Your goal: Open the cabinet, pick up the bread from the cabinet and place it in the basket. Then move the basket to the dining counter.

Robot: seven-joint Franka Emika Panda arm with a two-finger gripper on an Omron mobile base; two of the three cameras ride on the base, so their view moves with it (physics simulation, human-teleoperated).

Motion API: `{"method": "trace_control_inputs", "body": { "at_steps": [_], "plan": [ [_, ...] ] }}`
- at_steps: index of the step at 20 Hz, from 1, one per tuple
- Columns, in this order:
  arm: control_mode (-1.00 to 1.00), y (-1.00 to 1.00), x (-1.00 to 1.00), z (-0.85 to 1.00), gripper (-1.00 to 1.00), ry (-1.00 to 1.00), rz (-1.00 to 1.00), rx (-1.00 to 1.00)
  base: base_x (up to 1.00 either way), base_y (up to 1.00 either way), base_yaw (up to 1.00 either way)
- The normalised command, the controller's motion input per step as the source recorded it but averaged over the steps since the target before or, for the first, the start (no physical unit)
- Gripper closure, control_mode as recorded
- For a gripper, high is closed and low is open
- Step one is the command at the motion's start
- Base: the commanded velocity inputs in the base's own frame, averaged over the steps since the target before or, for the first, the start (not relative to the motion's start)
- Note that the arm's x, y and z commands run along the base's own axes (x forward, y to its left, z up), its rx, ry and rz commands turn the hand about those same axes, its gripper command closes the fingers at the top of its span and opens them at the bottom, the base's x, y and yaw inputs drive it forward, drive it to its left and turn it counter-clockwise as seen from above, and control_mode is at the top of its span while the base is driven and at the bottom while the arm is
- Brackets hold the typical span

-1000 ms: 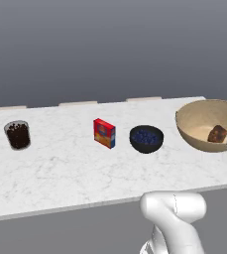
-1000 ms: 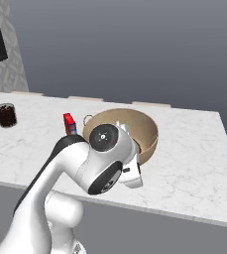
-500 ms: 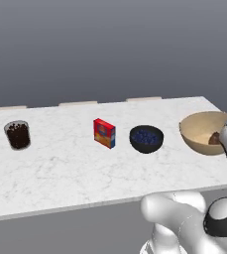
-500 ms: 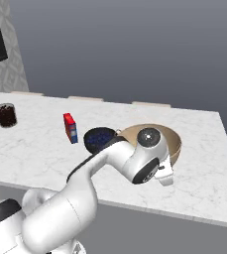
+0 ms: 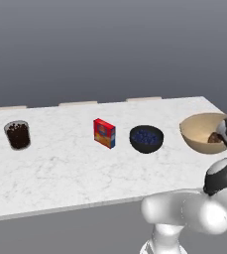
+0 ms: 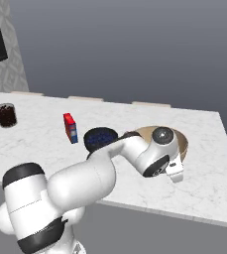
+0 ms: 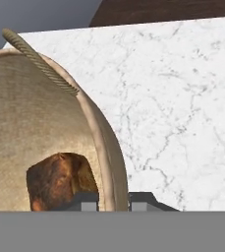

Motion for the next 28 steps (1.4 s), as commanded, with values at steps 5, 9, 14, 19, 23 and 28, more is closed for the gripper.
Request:
{"method": "trace_control_inputs", "body": {
  "at_steps": [5, 9, 14, 19, 23, 28],
  "plan": [
    [-1.00, -0.08, 0.57, -0.36, 1.00, 0.00, 0.01, 0.00, 0.00, 0.00, 0.00],
    [-1.00, -0.08, 0.34, -0.27, 1.00, 0.00, 0.01, 0.00, 0.00, 0.00, 0.00],
    [-1.00, -0.11, 0.12, -0.39, 1.00, 0.00, 0.02, 0.00, 0.00, 0.00, 0.00],
    [-1.00, -0.08, 0.02, -0.39, 1.00, 0.00, 0.00, 0.00, 0.00, 0.00, 0.00],
    [-1.00, 0.17, 0.00, 0.04, -1.00, -0.01, 0.00, 0.00, 0.00, 0.00, 0.00],
    [-1.00, 0.53, -0.06, 0.34, -1.00, -0.10, 0.00, -0.01, 0.00, 0.00, 0.00]
  ]
}}
